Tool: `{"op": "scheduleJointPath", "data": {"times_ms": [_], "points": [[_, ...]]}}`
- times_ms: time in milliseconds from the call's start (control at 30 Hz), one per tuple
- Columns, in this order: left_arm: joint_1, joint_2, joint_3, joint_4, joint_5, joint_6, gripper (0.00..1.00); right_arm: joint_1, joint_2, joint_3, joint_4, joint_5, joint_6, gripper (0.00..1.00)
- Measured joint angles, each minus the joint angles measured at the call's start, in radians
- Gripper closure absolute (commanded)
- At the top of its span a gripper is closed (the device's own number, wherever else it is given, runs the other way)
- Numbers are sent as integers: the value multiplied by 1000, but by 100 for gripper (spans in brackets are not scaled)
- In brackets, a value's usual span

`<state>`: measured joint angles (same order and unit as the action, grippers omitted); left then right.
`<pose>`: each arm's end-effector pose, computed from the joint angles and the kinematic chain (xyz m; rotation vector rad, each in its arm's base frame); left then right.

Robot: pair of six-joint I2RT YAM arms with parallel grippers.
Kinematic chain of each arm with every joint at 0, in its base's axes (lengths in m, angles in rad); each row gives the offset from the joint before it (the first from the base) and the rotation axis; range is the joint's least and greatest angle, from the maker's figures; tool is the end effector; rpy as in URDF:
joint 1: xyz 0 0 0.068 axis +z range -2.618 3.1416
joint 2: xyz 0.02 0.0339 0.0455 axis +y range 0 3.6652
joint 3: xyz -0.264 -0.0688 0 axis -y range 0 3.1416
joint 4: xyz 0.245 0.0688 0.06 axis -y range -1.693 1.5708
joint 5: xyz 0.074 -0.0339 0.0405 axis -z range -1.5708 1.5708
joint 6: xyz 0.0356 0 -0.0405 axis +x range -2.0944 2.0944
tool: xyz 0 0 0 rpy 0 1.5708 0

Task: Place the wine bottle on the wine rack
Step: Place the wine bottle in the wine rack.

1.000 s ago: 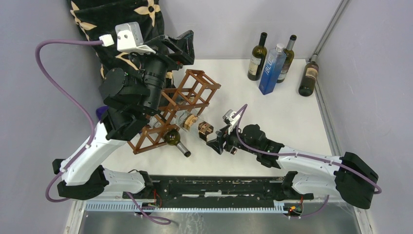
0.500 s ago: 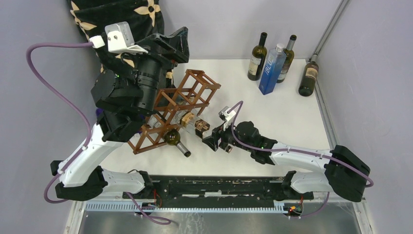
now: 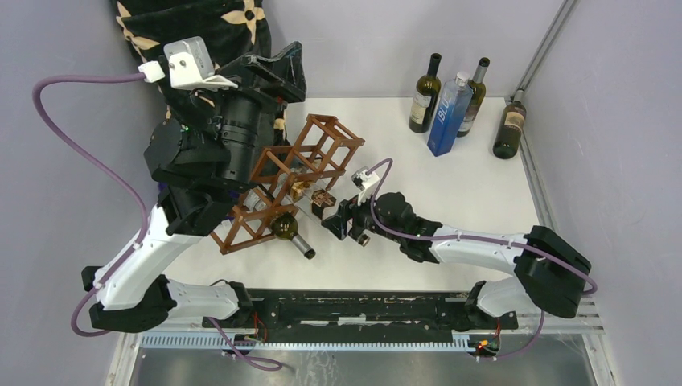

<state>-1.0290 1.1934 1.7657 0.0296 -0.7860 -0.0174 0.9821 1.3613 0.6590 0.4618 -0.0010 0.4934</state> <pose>0.1133 -0.1394 0.5982 -0.1890 1.1607 -0.5453 0.1651 0.2473 0.2332 -0.4700 1.8820 1.0242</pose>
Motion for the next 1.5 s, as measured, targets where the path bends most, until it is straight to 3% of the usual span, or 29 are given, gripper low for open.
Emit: {"op": "scheduleJointPath", "data": {"times_ms": [700, 1133, 1233, 1433, 1500], "points": [[0, -27, -14, 38, -25, 56, 0, 6, 195, 139, 77, 43, 73, 94], [0, -28, -20, 56, -27, 75, 0, 32, 306, 235, 104, 121, 117, 85], [0, -29, -21, 56, -28, 75, 0, 32, 331, 263, 105, 133, 120, 68], [0, -34, -22, 56, -28, 76, 0, 31, 394, 336, 98, 145, 118, 48], [0, -37, -22, 56, -28, 76, 0, 32, 400, 340, 98, 143, 116, 36]]}}
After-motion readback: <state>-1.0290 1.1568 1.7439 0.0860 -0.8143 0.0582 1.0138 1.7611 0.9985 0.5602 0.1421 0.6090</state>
